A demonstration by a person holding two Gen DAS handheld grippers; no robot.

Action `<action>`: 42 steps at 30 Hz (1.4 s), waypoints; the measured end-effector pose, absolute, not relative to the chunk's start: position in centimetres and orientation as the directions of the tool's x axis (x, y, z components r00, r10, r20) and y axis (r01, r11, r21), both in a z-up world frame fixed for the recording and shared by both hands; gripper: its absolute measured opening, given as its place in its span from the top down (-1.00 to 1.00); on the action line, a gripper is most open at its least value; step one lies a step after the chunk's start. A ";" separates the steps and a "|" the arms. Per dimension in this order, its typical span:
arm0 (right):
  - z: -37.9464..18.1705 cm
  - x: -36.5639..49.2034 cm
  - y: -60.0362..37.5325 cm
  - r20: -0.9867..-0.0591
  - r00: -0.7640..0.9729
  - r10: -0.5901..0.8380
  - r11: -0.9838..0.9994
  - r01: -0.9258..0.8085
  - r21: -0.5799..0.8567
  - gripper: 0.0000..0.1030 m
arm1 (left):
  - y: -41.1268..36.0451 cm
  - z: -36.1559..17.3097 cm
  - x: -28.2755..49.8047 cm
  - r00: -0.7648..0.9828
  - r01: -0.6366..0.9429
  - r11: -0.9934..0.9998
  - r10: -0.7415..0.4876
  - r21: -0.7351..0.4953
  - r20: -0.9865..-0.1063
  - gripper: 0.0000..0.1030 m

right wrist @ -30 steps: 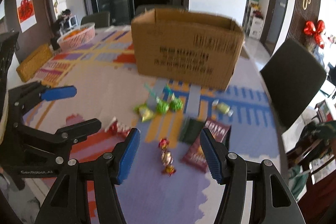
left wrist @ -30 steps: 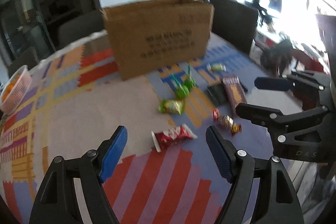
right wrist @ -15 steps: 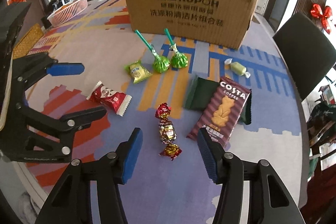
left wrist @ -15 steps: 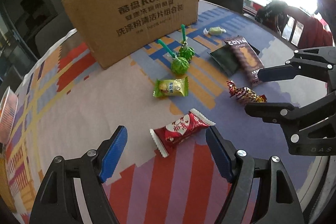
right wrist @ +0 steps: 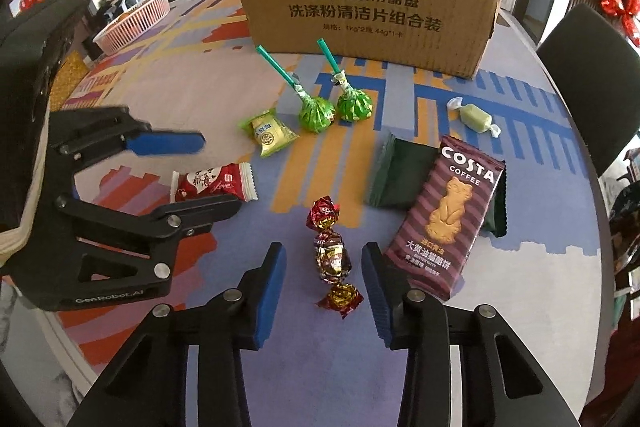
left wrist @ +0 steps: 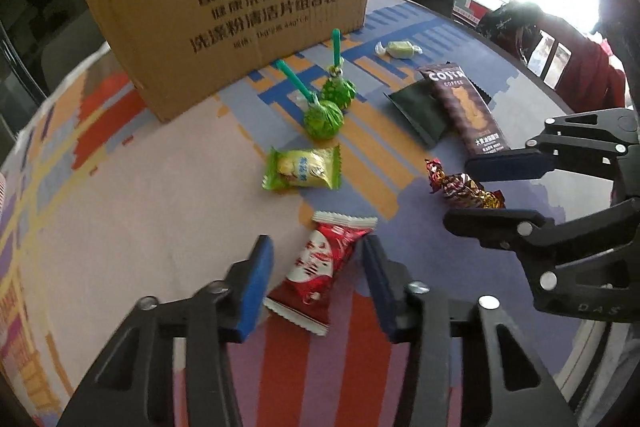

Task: Organize snacks
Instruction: 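Grasp the gold wrapped candy with the right tool while the left grasps the red wafer, then carry the candy and wafer into the box and open both tools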

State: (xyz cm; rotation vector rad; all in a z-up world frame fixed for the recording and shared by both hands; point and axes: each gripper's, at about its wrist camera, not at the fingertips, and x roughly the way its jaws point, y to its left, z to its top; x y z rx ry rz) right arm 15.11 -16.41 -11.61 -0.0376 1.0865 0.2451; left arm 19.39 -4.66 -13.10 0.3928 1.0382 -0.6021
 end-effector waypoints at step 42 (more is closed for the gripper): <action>-1.3 15.8 -18.4 -0.701 0.672 0.241 0.969 -0.210 0.132 0.63 | -4.1 -0.5 18.8 0.665 0.370 0.927 -0.315 -0.068 -0.677 0.57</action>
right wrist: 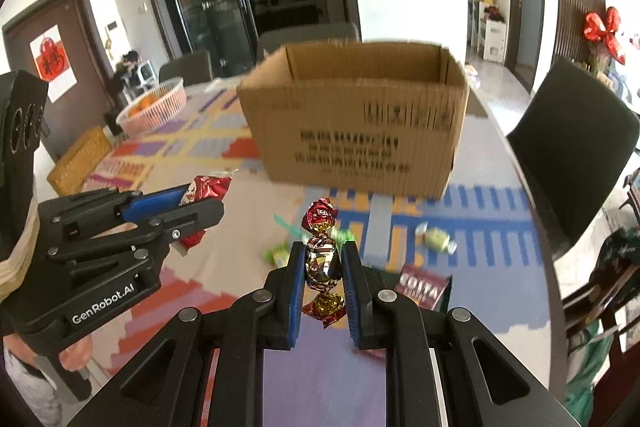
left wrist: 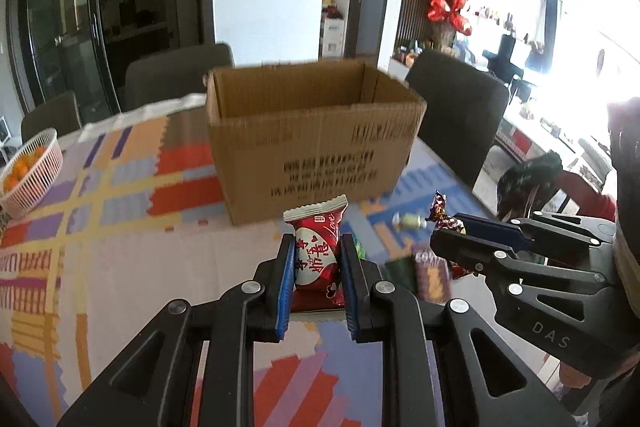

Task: Organize snacks
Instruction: 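Carry the candy and wafer into the box and open both tools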

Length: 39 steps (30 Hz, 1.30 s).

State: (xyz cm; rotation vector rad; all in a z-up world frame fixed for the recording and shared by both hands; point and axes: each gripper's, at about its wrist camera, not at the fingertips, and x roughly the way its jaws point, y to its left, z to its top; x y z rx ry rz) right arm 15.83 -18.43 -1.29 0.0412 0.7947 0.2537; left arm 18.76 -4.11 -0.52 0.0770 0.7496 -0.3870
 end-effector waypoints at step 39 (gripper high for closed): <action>7.4 31.6 -20.4 -0.671 0.708 0.220 0.975 -0.173 0.138 0.63 | -6.1 5.2 33.6 0.678 0.325 0.942 -0.291 -0.080 -0.675 0.56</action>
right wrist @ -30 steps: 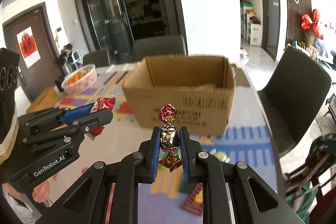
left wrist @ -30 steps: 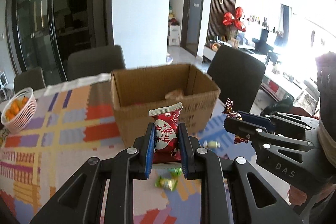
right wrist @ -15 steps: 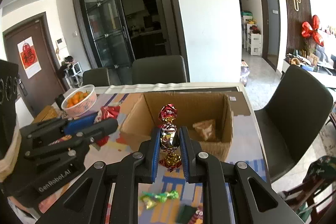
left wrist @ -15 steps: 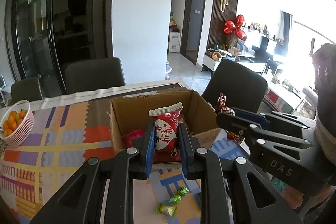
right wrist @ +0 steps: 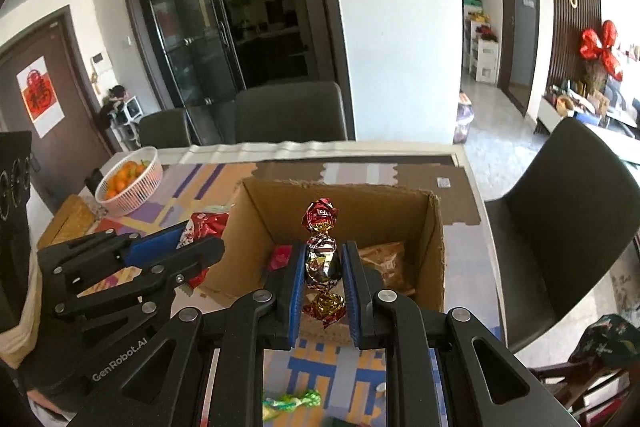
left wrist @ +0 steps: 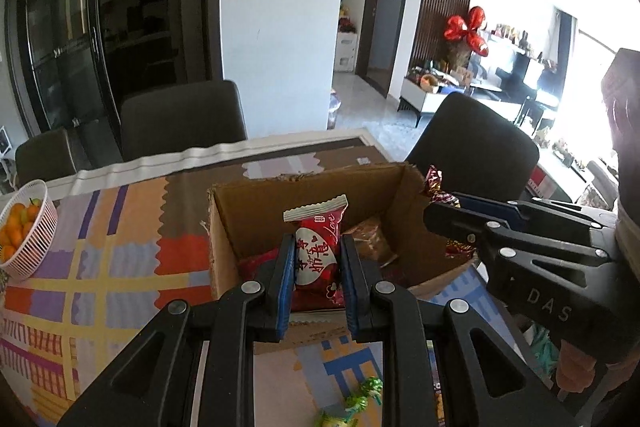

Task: Organize snacks
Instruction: 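Carry the candy and wafer into the box and open both tools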

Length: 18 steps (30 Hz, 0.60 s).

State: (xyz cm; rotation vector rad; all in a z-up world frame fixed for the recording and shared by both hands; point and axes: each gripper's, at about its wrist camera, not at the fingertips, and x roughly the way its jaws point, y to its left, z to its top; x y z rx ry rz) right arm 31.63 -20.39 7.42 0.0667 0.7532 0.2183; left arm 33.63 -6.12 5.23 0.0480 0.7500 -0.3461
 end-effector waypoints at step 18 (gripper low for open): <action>5.9 28.5 -22.2 -0.664 0.736 0.130 0.991 -0.082 0.103 0.22 | -6.0 5.8 28.8 0.741 0.316 0.949 -0.243 0.006 -0.626 -0.08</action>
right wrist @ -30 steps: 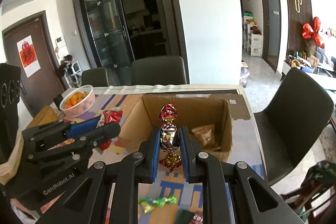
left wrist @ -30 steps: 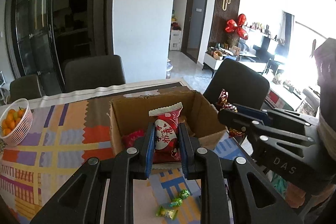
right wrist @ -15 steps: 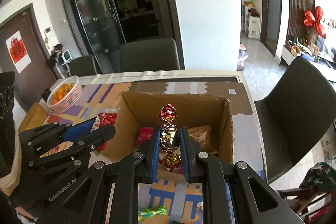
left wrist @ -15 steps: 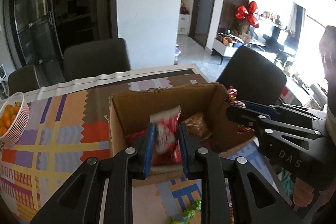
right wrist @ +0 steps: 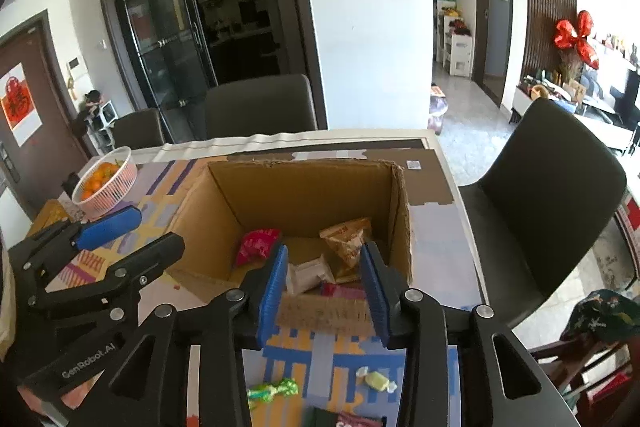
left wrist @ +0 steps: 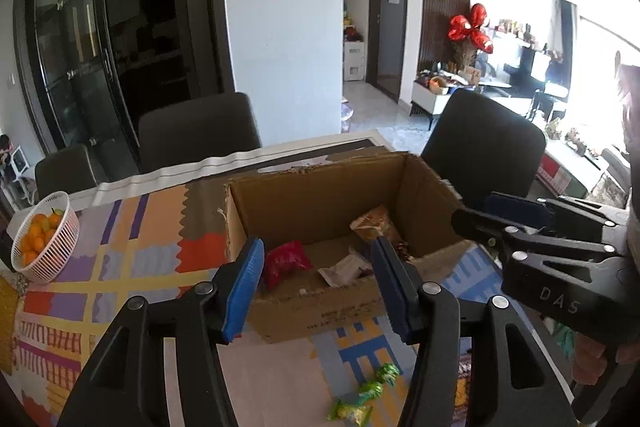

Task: Organize snacks
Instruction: 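Carry the candy and wafer into the box and open both tools, then grasp the COSTA biscuit pack with the right tool while the left grasps the yellow-green candy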

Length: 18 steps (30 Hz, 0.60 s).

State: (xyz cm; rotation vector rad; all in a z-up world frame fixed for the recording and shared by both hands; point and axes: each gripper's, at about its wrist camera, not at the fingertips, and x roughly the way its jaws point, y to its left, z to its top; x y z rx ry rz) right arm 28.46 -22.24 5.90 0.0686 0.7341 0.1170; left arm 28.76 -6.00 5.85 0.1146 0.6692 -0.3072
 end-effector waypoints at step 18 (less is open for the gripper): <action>6.0 19.0 -22.2 -0.620 0.781 0.073 0.997 -0.034 0.075 0.05 | -4.5 5.7 19.8 0.775 0.306 0.952 -0.235 0.023 -0.586 -0.25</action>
